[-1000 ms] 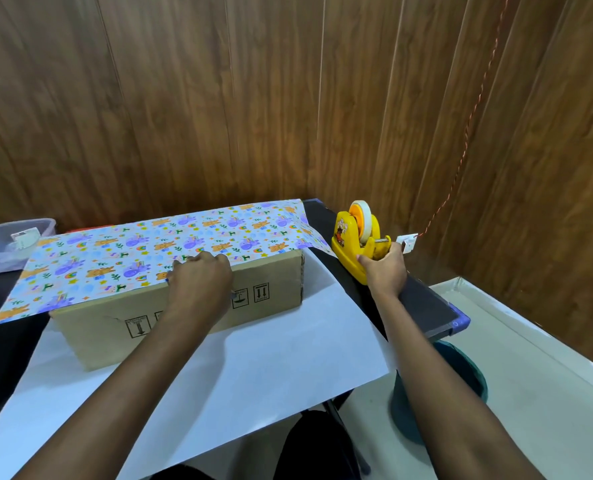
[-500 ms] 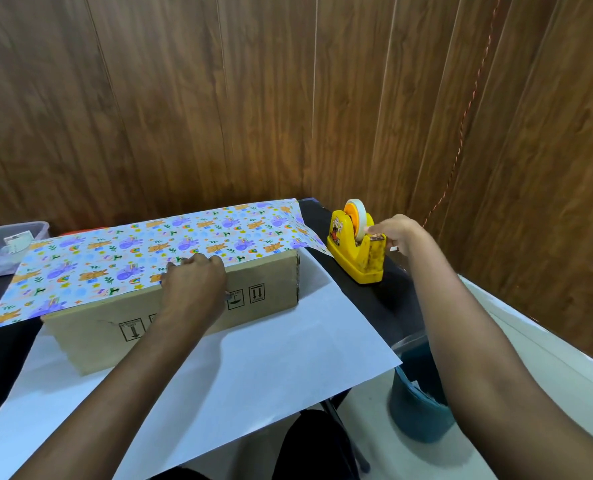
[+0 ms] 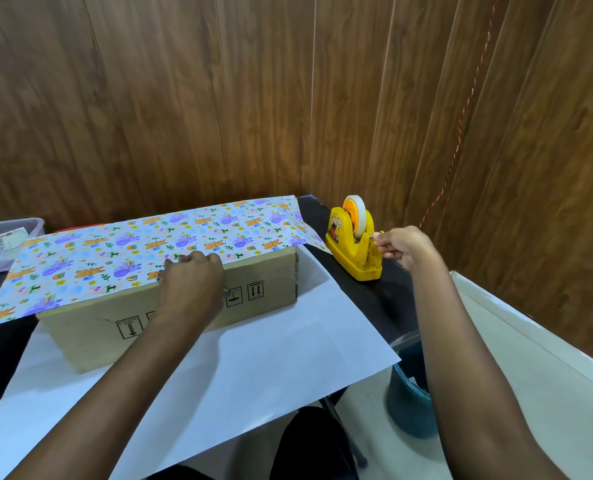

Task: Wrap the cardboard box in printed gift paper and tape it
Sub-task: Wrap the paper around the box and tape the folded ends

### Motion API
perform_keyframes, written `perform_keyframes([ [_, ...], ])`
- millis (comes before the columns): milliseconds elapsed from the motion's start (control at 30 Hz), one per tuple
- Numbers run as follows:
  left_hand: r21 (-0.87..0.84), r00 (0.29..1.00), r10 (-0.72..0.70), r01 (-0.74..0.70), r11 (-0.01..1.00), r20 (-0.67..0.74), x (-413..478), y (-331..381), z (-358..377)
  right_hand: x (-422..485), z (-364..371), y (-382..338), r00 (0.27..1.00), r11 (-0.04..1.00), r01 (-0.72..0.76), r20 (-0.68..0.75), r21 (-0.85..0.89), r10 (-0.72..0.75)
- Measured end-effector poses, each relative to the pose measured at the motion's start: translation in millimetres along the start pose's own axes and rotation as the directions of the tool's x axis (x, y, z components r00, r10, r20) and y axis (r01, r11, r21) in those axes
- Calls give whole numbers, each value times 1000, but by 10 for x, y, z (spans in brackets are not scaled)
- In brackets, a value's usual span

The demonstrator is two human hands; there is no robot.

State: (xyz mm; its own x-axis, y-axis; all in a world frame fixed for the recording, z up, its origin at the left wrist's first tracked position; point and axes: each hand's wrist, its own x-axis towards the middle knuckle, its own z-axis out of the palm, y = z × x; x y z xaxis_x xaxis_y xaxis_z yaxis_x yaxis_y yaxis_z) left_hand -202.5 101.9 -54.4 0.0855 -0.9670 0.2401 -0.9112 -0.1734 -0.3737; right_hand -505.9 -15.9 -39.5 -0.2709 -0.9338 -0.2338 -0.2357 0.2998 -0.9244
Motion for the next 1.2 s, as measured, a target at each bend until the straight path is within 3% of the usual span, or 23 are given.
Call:
perform_keyframes([
  [233, 16, 1000, 10, -10, 1000, 5, 14, -8, 15, -55, 148, 183, 999, 957, -32, -22, 287, 40],
  [467, -25, 987, 72, -76, 997, -142, -148, -88, -22, -143, 276, 274, 994, 761, -99, 32, 641, 102],
  [567, -138, 982, 43, -69, 988, -186, -147, -173, 127, -168, 304, 264, 991, 701, -114, 30, 704, 130],
  [800, -212, 924, 72, -162, 964, -376, -276, -325, 109, -185, 357, 268, 988, 584, -128, 53, 802, 143],
  [1033, -277, 896, 9, -147, 950, -445, -250, -417, 265, -222, 410, 297, 984, 399, -174, 138, 900, 117],
  [1200, -275, 875, 37, -192, 942, -483, -244, -458, 325, -181, 458, 355, 979, 370, -164, 105, 915, 175],
])
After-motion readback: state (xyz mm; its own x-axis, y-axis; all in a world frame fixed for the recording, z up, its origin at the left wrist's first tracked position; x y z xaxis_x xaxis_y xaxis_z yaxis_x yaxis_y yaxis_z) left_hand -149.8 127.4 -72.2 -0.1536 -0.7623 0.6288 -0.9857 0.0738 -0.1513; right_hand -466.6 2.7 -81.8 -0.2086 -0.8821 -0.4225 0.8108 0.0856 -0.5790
